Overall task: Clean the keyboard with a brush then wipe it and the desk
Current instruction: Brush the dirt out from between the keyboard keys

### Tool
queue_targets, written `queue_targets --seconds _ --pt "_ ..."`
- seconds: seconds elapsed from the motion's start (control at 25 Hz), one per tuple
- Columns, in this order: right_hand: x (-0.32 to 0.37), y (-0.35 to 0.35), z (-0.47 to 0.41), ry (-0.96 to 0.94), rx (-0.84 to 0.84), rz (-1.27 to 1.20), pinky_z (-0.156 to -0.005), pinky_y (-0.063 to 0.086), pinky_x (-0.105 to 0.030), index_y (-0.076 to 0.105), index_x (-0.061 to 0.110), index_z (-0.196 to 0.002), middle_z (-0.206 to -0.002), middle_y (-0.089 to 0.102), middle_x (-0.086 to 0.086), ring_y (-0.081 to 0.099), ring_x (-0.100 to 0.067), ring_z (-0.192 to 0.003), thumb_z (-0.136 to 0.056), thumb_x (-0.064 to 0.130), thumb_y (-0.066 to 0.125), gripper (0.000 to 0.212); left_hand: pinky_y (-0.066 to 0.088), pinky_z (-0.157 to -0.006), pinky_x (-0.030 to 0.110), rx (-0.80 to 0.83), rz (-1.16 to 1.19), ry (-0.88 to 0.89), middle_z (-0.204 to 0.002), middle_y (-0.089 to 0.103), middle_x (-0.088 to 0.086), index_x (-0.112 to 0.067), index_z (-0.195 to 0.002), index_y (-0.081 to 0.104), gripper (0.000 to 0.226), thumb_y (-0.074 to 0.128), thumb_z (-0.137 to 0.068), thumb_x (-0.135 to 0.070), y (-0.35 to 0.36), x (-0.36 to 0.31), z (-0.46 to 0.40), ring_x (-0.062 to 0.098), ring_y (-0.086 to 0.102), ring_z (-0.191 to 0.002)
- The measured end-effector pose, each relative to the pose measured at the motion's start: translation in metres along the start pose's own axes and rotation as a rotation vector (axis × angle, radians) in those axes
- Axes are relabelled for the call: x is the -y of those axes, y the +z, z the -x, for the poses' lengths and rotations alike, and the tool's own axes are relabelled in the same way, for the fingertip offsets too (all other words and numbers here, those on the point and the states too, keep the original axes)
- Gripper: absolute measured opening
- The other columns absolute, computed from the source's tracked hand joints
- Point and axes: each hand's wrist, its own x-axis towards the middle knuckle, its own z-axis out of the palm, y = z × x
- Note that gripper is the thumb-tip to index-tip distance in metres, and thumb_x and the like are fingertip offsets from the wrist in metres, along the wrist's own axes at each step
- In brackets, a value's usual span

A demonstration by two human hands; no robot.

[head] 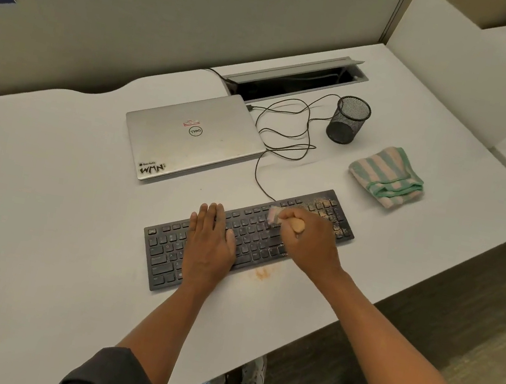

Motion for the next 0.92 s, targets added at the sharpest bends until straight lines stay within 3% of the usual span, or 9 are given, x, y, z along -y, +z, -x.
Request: queue_targets --seconds 0.08,0.24,0.48,0.6,0.8,0.92 --pt "0.01 0.001 -0.018 0.029 0.047 -0.012 -0.052 0.047 -0.016 0.076 0.017 -0.092 -0.076 0.071 0.007 0.061 -0.005 -0.061 -0.089 0.013 0.062 0.015 0.007 -0.128 0.044 -0.002 -0.003 0.003 -0.162 0.031 0.018 -0.002 -0.157 0.027 0.068 0.021 -0.099 -0.037 0.0 0.0 0.0 0.031 0.02 -0.153" --pt "0.015 0.006 -0.05 0.102 0.173 0.117 -0.062 0.053 -0.026 0.078 0.016 -0.09 -0.082 0.075 0.0 0.066 -0.015 -0.071 -0.089 0.023 0.056 0.023 0.005 -0.128 0.044 -0.004 0.016 0.007 -0.162 0.031 0.018 -0.002 -0.157 0.026 0.072 0.013 -0.098 -0.04 0.0 0.001 -0.001 0.031 0.02 -0.153" --pt "0.022 -0.009 -0.065 0.268 0.497 0.106 -0.066 0.06 -0.033 0.075 0.007 -0.086 -0.074 0.075 -0.011 0.072 -0.023 -0.065 -0.097 0.016 0.053 0.026 0.008 -0.127 0.045 -0.018 0.028 0.005 -0.16 0.034 0.02 -0.001 -0.156 0.028 0.07 0.016 -0.098 -0.039 0.001 0.0 0.0 0.033 0.023 -0.152" --pt "0.028 -0.008 -0.075 0.205 0.405 0.147 -0.067 0.054 -0.029 0.076 0.012 -0.087 -0.075 0.074 -0.003 0.069 -0.018 -0.07 -0.094 0.02 0.058 0.022 0.009 -0.127 0.045 -0.012 0.024 0.003 -0.16 0.034 0.02 -0.001 -0.156 0.028 0.07 0.016 -0.098 -0.039 0.002 0.0 -0.001 0.033 0.024 -0.152" --pt "0.026 0.008 -0.062 0.143 0.364 0.22 -0.051 0.038 -0.02 0.076 0.009 -0.081 -0.072 0.072 -0.004 0.062 -0.015 -0.065 -0.088 0.017 0.059 0.021 0.009 -0.128 0.045 -0.006 0.024 0.0 -0.16 0.034 0.019 -0.001 -0.157 0.028 0.07 0.016 -0.099 -0.039 0.002 0.001 -0.001 0.033 0.024 -0.152" --pt "0.027 0.002 -0.062 0.21 0.471 0.243 -0.047 0.045 -0.019 0.075 0.008 -0.081 -0.069 0.073 -0.005 0.062 -0.011 -0.054 -0.088 0.016 0.062 0.017 0.009 -0.128 0.045 -0.002 0.028 0.001 -0.16 0.034 0.019 -0.001 -0.157 0.028 0.071 0.016 -0.099 -0.039 0.001 0.001 0.0 0.033 0.024 -0.152"
